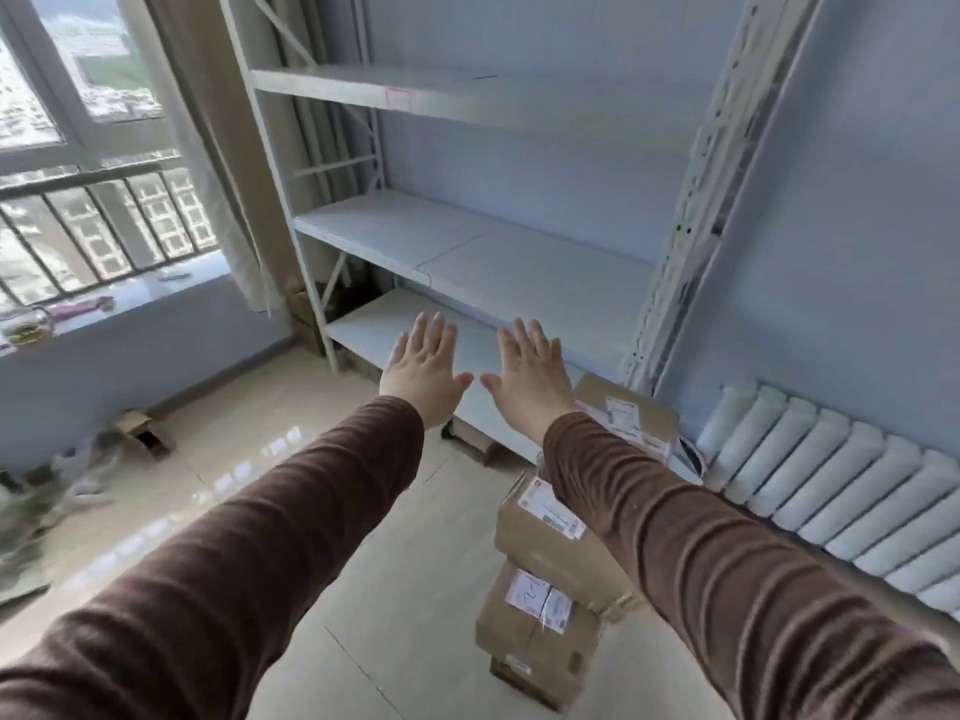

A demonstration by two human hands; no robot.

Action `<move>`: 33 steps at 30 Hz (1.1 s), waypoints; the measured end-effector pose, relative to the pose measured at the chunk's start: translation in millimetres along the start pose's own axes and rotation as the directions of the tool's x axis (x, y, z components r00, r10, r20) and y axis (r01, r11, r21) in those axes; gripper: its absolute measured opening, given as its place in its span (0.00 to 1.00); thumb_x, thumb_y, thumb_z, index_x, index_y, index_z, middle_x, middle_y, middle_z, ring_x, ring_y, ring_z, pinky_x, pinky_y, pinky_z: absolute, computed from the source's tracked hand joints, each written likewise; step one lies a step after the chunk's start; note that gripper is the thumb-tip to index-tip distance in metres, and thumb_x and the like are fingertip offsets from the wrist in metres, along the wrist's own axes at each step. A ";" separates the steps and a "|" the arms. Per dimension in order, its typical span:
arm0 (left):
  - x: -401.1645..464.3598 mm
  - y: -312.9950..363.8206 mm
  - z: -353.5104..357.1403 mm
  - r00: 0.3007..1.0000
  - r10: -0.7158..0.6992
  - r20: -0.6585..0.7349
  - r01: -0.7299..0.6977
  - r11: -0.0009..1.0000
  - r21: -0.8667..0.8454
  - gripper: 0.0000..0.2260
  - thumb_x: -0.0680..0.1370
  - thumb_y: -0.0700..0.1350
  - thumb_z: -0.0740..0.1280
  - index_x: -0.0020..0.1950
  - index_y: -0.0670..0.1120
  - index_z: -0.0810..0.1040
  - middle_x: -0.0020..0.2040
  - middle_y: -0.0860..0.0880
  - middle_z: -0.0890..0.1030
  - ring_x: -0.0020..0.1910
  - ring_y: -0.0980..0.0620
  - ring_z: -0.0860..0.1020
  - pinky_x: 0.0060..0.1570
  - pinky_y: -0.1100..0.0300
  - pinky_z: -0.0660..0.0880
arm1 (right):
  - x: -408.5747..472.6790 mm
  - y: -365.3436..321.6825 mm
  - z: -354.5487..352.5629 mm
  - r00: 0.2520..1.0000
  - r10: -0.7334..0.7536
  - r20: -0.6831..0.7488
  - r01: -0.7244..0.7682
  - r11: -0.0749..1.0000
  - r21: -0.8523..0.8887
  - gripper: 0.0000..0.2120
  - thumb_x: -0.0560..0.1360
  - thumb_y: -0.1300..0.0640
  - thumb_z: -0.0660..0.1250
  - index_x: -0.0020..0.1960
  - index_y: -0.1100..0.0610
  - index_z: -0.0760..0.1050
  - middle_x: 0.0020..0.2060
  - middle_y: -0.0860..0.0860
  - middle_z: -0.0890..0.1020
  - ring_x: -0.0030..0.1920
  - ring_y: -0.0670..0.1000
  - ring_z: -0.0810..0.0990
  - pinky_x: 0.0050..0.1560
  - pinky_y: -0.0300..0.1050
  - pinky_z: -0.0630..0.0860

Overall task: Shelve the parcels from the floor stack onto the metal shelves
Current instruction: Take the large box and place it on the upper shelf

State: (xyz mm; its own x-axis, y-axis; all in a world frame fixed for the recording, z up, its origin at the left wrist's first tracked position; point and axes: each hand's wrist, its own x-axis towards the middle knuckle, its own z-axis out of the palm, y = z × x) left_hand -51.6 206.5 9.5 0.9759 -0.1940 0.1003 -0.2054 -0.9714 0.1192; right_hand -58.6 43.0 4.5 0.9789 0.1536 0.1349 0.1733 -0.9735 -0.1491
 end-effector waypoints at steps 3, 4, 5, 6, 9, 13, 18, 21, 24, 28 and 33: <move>29.4 32.7 29.9 0.997 0.073 0.039 -0.071 0.997 -0.040 0.33 0.85 0.57 0.53 0.84 0.46 0.41 0.84 0.47 0.39 0.82 0.49 0.36 0.79 0.52 0.37 | 2.2 51.5 18.5 0.995 0.099 0.026 -0.100 0.995 0.009 0.33 0.85 0.44 0.52 0.83 0.58 0.44 0.83 0.55 0.43 0.82 0.57 0.39 0.80 0.58 0.41; 39.6 40.9 40.8 0.994 0.095 0.051 -0.092 0.994 -0.055 0.33 0.85 0.57 0.53 0.84 0.46 0.41 0.83 0.47 0.39 0.82 0.49 0.36 0.79 0.52 0.37 | 2.9 65.8 25.3 0.990 0.133 0.034 -0.134 0.991 0.021 0.33 0.85 0.44 0.52 0.83 0.57 0.43 0.83 0.55 0.43 0.82 0.56 0.39 0.81 0.58 0.41; 49.8 48.2 51.7 0.991 0.115 0.066 -0.110 0.991 -0.072 0.33 0.85 0.57 0.53 0.84 0.46 0.41 0.83 0.47 0.39 0.82 0.48 0.37 0.79 0.52 0.38 | 4.0 79.3 33.0 0.985 0.168 0.043 -0.170 0.985 0.039 0.33 0.85 0.45 0.52 0.83 0.57 0.43 0.83 0.55 0.43 0.82 0.56 0.39 0.81 0.58 0.41; 60.1 54.7 62.8 0.987 0.134 0.083 -0.127 0.988 -0.090 0.33 0.85 0.57 0.53 0.84 0.46 0.41 0.83 0.47 0.38 0.82 0.48 0.37 0.80 0.52 0.38 | 4.7 91.7 40.5 0.978 0.203 0.051 -0.206 0.977 0.055 0.33 0.85 0.45 0.52 0.83 0.57 0.43 0.83 0.55 0.43 0.82 0.56 0.39 0.81 0.58 0.42; 90.0 72.1 97.6 0.976 0.181 0.124 -0.163 0.976 -0.144 0.34 0.85 0.57 0.54 0.84 0.46 0.41 0.83 0.47 0.38 0.82 0.48 0.38 0.80 0.52 0.40 | 5.3 128.8 64.2 0.953 0.296 0.066 -0.300 0.951 0.076 0.33 0.85 0.47 0.54 0.83 0.58 0.44 0.83 0.56 0.45 0.82 0.57 0.41 0.81 0.58 0.46; 115.7 93.9 143.4 0.955 0.207 0.210 -0.160 0.962 -0.221 0.34 0.85 0.57 0.54 0.84 0.45 0.41 0.84 0.46 0.40 0.83 0.48 0.40 0.81 0.51 0.43 | -0.1 179.3 94.9 0.909 0.407 0.091 -0.415 0.903 0.109 0.32 0.86 0.46 0.53 0.83 0.59 0.46 0.83 0.56 0.47 0.82 0.58 0.46 0.81 0.56 0.48; 136.5 115.9 195.3 0.933 0.174 0.316 -0.080 0.954 -0.289 0.34 0.85 0.57 0.55 0.84 0.43 0.44 0.84 0.44 0.45 0.83 0.47 0.45 0.80 0.50 0.46 | -3.2 240.1 134.5 0.846 0.501 0.183 -0.530 0.828 0.184 0.32 0.86 0.48 0.54 0.82 0.61 0.47 0.82 0.60 0.49 0.82 0.59 0.48 0.81 0.53 0.48; 149.6 126.3 225.4 0.918 0.131 0.373 0.009 0.936 -0.351 0.34 0.84 0.56 0.57 0.84 0.42 0.46 0.84 0.42 0.49 0.83 0.45 0.48 0.81 0.49 0.50 | -1.8 273.3 161.4 0.800 0.549 0.242 -0.597 0.770 0.226 0.31 0.86 0.48 0.54 0.82 0.62 0.49 0.81 0.61 0.53 0.81 0.60 0.52 0.79 0.52 0.52; 160.2 135.3 251.7 0.900 0.060 0.433 0.134 0.905 -0.403 0.34 0.84 0.55 0.58 0.83 0.42 0.47 0.83 0.42 0.53 0.82 0.44 0.54 0.79 0.48 0.55 | -2.2 297.7 184.0 0.737 0.591 0.328 -0.672 0.691 0.267 0.32 0.86 0.47 0.54 0.83 0.60 0.46 0.82 0.59 0.53 0.80 0.60 0.55 0.79 0.52 0.53; 170.2 143.0 283.6 0.871 -0.032 0.490 0.287 0.843 -0.455 0.34 0.84 0.57 0.59 0.82 0.42 0.50 0.79 0.39 0.63 0.77 0.40 0.66 0.74 0.46 0.66 | -6.5 319.6 209.1 0.657 0.632 0.412 -0.754 0.546 0.364 0.35 0.85 0.46 0.57 0.83 0.56 0.43 0.81 0.59 0.55 0.78 0.61 0.62 0.76 0.53 0.62; 175.9 150.6 305.0 0.859 -0.130 0.496 0.404 0.767 -0.499 0.26 0.84 0.55 0.59 0.78 0.42 0.62 0.71 0.40 0.75 0.67 0.41 0.75 0.62 0.53 0.71 | -9.9 332.8 226.0 0.566 0.640 0.519 -0.819 0.364 0.444 0.36 0.84 0.46 0.57 0.83 0.55 0.42 0.81 0.58 0.59 0.76 0.62 0.67 0.73 0.53 0.65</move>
State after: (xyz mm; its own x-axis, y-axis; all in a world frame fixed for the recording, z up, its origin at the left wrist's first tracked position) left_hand 111.8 -15.7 -256.2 0.9014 -0.1081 -0.4193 0.2000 -0.7551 0.6244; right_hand 13.9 -244.2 -267.9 0.7217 -0.4487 -0.5270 -0.6899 -0.4053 -0.5998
